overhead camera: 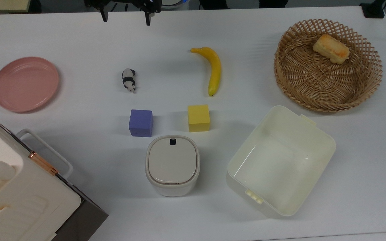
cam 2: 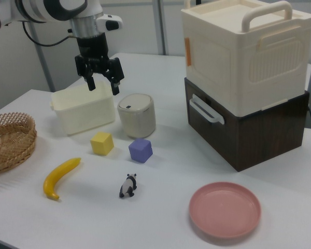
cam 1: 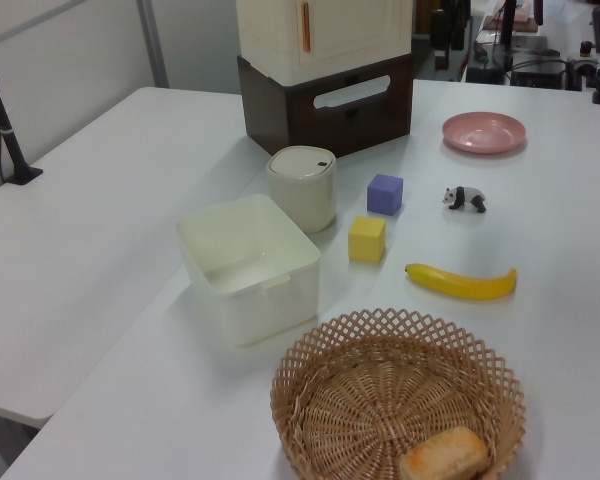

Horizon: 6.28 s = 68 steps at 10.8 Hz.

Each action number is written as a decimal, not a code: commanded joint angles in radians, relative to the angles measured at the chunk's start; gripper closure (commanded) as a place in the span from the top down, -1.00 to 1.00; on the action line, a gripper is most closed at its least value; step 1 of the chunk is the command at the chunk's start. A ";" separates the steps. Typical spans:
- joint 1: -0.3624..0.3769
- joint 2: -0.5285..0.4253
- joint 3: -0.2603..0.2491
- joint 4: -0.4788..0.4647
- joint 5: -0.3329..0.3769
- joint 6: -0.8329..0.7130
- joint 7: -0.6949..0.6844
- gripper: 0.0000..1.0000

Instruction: Open the drawer

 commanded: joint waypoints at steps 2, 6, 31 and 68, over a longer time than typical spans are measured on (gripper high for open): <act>-0.006 -0.011 -0.002 -0.012 0.017 0.027 -0.017 1.00; -0.003 -0.009 -0.001 -0.014 0.018 0.027 -0.017 1.00; 0.007 -0.017 0.009 -0.015 0.014 0.018 -0.006 1.00; -0.065 0.316 -0.001 -0.040 -0.383 0.798 -0.520 1.00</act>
